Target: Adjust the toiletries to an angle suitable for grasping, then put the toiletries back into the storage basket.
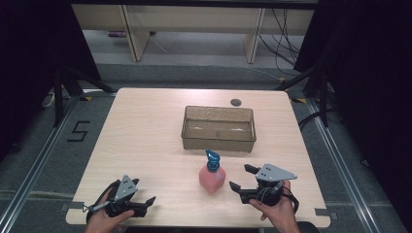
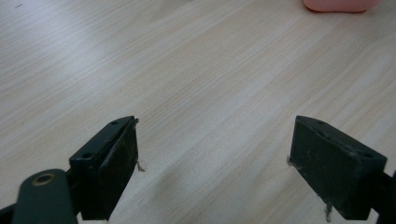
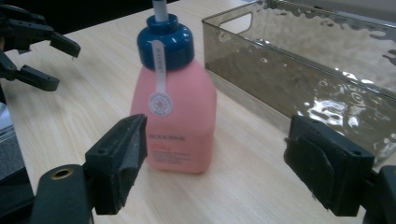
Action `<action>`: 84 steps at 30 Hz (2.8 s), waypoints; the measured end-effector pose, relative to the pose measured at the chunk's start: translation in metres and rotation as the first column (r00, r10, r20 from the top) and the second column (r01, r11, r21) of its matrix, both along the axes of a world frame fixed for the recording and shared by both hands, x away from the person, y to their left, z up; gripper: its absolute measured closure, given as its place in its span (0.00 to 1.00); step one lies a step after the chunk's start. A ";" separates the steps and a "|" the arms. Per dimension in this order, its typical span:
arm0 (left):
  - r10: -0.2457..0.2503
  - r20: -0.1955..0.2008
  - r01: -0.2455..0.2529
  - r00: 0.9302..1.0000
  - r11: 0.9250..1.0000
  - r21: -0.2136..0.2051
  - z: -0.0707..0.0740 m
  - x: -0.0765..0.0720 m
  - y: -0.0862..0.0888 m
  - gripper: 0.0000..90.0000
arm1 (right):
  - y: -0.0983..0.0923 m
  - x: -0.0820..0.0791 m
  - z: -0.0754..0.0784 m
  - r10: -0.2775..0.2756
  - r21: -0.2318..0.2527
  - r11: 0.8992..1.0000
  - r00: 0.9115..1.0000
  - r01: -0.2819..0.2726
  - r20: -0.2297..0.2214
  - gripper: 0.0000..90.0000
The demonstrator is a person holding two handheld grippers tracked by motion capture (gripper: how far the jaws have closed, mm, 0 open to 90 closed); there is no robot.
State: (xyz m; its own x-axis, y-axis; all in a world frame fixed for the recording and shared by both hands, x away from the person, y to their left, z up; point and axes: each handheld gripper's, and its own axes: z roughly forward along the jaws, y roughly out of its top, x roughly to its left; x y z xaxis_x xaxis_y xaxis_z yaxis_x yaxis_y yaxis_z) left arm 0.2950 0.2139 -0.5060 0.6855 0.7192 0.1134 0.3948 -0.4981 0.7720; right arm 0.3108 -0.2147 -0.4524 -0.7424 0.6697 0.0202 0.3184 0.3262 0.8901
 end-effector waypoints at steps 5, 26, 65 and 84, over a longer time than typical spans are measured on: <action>-0.004 -0.021 0.004 1.000 0.999 0.034 0.001 -0.001 0.002 0.17 | 0.003 0.003 0.003 0.018 0.021 1.000 1.000 -0.018 0.014 0.24; 0.015 -0.006 -0.016 1.000 1.000 -0.016 0.000 -0.002 0.000 0.17 | 0.031 0.013 0.003 0.077 0.045 0.996 0.997 -0.076 -0.020 0.24; 0.020 -0.014 -0.021 1.000 0.999 -0.038 0.000 -0.003 -0.001 0.17 | 0.067 0.037 0.002 0.118 0.027 0.993 0.993 -0.117 -0.030 0.28; 0.001 -0.006 -0.002 1.000 0.999 -0.033 0.002 -0.004 -0.002 0.17 | 0.071 0.041 0.000 0.110 0.037 0.993 0.994 -0.110 -0.016 0.35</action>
